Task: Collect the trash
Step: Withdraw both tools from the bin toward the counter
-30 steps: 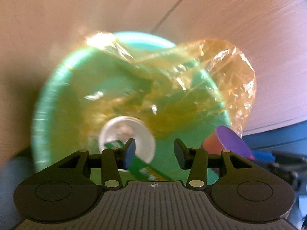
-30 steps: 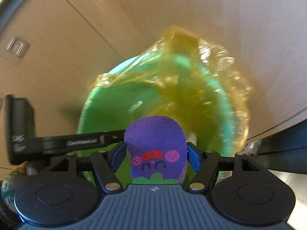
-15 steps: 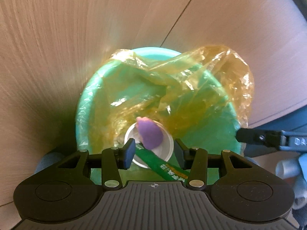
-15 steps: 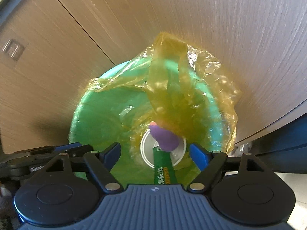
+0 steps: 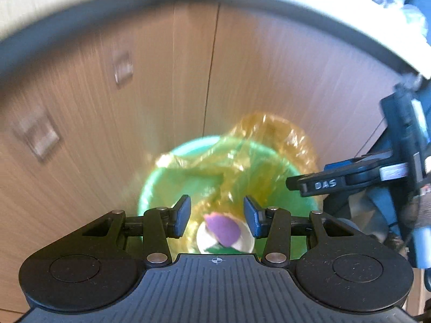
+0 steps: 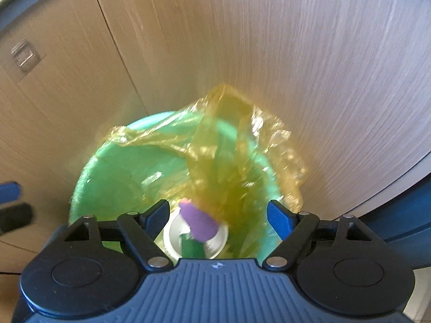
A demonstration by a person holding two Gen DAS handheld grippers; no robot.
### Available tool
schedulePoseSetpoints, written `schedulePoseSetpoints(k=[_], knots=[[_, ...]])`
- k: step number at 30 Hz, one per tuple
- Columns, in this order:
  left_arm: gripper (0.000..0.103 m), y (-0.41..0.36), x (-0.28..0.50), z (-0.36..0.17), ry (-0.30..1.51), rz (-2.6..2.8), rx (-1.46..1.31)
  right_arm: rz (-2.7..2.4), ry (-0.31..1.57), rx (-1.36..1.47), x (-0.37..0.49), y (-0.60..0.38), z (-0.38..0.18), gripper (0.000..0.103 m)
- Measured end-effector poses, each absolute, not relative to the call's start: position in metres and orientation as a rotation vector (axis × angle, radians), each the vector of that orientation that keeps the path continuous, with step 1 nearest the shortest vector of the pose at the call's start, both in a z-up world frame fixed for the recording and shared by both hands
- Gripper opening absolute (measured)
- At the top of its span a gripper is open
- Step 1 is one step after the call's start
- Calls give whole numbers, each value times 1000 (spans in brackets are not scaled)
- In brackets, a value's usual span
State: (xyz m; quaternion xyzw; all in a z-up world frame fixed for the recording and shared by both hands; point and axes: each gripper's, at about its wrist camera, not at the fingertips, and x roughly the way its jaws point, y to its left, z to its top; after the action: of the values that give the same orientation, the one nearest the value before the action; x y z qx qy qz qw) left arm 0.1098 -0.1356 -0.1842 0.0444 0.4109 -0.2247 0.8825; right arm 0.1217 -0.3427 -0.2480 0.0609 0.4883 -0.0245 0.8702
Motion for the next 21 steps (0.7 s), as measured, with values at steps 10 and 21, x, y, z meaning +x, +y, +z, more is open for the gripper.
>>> schedulePoseSetpoints(k=[10, 21], knots=[[48, -98, 77, -91, 725, -568, 38, 15, 797, 95, 94, -307, -154, 85], [49, 20, 103, 45, 589, -437, 61, 174, 524, 99, 137, -250, 0, 95]])
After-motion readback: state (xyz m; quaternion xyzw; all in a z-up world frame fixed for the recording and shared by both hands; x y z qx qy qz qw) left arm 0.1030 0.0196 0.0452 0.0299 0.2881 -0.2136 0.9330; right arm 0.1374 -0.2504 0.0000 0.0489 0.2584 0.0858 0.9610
